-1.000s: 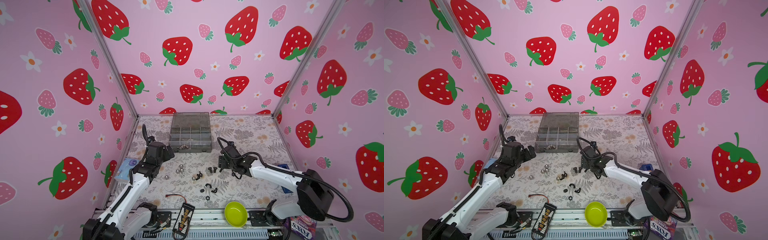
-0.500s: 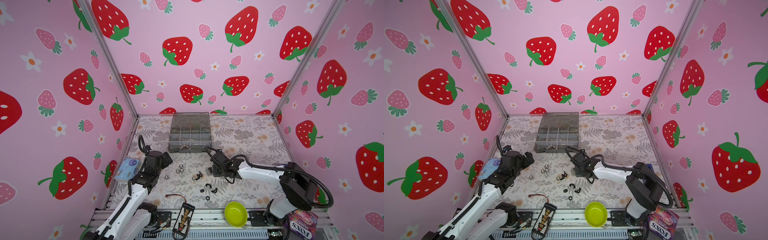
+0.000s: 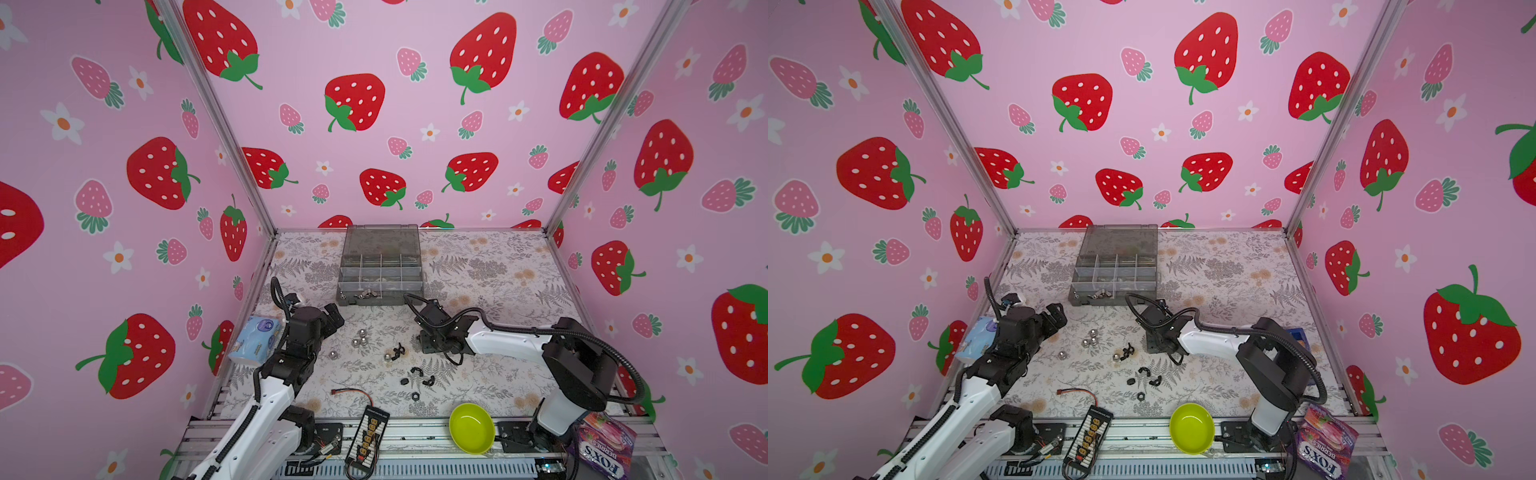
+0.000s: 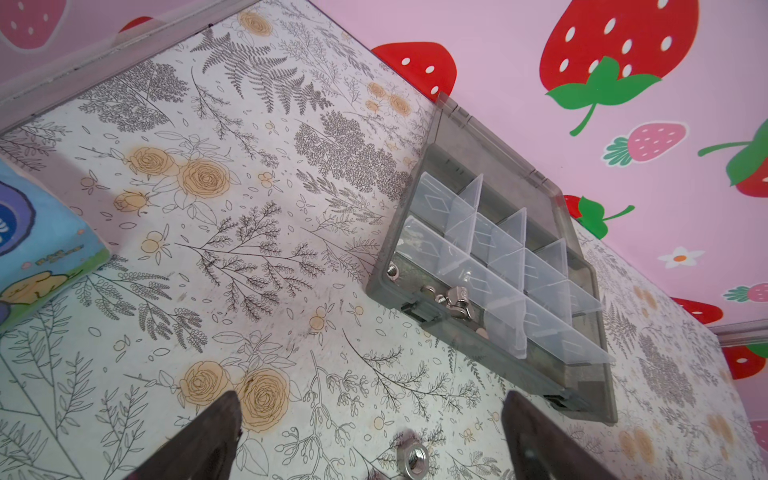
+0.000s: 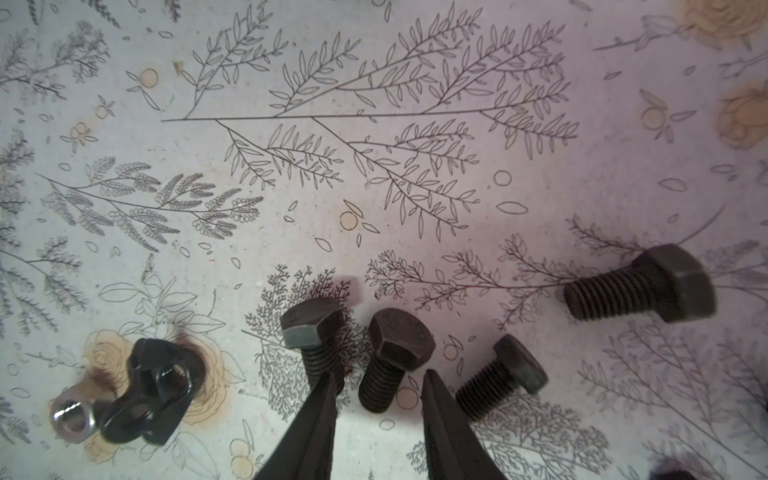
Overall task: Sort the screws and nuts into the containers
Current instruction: 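Lower the right gripper onto a black hex bolt and close it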
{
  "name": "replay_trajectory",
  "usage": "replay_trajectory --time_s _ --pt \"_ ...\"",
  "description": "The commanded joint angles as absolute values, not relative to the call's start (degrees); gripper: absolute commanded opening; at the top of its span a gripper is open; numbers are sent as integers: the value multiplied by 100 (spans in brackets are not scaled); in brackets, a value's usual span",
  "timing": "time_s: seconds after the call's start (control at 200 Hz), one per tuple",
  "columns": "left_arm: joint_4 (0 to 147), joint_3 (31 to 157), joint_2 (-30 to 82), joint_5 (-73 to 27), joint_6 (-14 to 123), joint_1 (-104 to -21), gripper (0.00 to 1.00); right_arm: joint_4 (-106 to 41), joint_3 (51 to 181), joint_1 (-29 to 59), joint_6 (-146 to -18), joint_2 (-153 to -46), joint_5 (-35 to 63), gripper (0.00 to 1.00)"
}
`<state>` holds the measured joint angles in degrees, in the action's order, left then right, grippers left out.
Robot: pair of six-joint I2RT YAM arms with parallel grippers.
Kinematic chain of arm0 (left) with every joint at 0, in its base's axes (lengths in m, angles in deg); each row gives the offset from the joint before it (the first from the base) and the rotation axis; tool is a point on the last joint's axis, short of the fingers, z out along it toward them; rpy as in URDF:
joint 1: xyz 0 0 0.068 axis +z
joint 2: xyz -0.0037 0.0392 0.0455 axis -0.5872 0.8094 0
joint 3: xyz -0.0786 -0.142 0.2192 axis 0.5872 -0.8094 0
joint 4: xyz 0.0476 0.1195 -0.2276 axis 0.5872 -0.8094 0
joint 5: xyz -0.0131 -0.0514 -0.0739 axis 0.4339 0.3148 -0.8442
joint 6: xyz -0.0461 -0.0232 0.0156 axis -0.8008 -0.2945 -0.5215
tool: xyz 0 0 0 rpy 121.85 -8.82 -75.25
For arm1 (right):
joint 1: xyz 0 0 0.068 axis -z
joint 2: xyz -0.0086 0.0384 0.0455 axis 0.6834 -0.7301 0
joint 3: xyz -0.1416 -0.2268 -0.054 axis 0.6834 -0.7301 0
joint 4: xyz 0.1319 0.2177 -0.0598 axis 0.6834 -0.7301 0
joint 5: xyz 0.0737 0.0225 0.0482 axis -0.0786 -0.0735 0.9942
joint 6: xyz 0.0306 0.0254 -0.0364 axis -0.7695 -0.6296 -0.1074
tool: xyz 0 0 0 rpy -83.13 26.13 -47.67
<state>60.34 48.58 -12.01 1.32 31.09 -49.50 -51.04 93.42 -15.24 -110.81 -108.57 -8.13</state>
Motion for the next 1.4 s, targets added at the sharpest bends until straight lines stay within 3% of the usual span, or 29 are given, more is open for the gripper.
replay_trajectory --time_s 0.0,0.155,1.396 --pt "6178 4784 -1255 143 3067 -4914 99 -5211 9449 -1552 -11166 -10959 -955 37" --pt "6196 4784 -1194 136 3055 -4923 99 -5227 9457 -1542 -11181 -11023 -1049 33" --pt "6235 5063 -482 -26 2843 -4921 99 -5098 9407 -1214 -11030 -11241 -860 32"
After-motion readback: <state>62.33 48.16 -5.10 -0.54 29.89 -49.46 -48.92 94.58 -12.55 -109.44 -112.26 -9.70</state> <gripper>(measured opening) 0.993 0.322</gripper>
